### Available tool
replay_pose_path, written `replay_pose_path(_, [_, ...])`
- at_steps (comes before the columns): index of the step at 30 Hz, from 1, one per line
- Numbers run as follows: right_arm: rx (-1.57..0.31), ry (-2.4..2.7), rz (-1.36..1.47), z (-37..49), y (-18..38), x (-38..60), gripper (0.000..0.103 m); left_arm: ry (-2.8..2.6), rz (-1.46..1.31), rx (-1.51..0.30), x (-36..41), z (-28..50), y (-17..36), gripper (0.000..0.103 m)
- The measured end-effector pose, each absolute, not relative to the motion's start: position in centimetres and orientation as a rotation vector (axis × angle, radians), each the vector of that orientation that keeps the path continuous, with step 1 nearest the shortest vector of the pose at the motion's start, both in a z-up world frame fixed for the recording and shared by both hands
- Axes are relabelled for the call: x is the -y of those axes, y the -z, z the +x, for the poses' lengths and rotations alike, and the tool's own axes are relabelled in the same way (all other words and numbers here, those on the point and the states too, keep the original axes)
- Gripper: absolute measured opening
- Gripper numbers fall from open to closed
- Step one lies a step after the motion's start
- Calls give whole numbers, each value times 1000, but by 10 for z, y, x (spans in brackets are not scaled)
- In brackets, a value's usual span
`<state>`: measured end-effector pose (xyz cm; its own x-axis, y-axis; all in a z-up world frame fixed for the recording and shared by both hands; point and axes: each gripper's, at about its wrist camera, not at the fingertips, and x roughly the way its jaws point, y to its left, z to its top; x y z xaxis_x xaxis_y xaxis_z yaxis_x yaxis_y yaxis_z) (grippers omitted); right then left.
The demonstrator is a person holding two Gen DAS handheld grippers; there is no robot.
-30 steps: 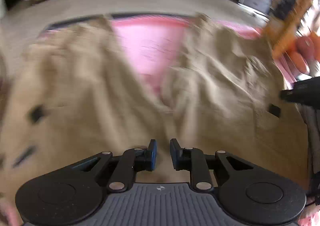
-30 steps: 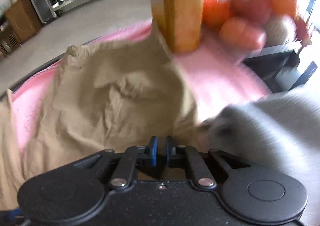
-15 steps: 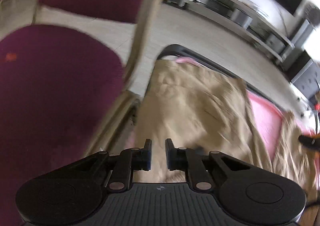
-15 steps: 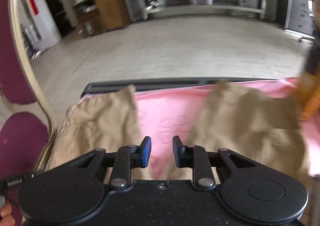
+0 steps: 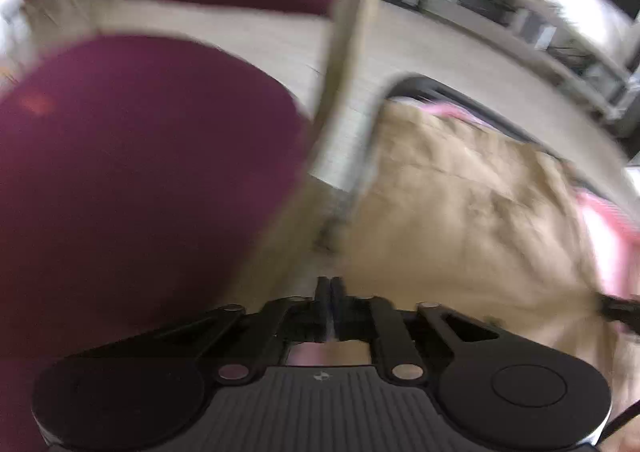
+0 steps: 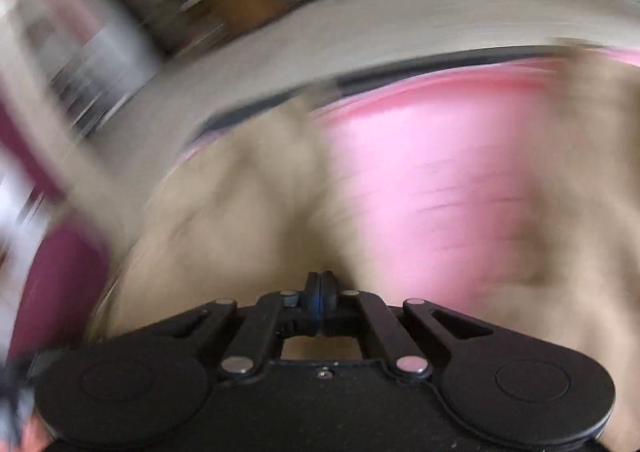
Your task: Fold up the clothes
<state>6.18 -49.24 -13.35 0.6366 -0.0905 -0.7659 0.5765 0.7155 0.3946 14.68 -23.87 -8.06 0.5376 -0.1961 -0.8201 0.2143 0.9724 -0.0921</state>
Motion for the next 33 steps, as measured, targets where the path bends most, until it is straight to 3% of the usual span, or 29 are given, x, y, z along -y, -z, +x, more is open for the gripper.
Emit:
replay_pose_path(1, [-795,448,676,57,130,496,1,224,30,-948,237,143,75,2])
replay_pose_path(2, [-801,469,631,54,123,492,17,250,12,-928,235,140,69,2])
replay_pose_path(3, [-808,491,576,52,115,487,22,276,-6,-908,233,137,63,3])
replay_pose_path(9, [-732,390,612,51,96,476,23,387,-38,-928,245,135,66,6])
replay_pose_path(17, [-791,446,516,82,119,451,27,317,-46,-949,240,136,58,5])
replay_pose_path(20, [-769,617,443,60,100,457,27,279,-59,-949,232,129,41,5])
replay_pose_path(25, [-775,531,568,-14,38,470,28,418,-146,-1000,214,70,6,16])
replay_pose_path(33, [-740,338,588,-110,-18,430,36,562,-6,-1033,219,-30,19,17])
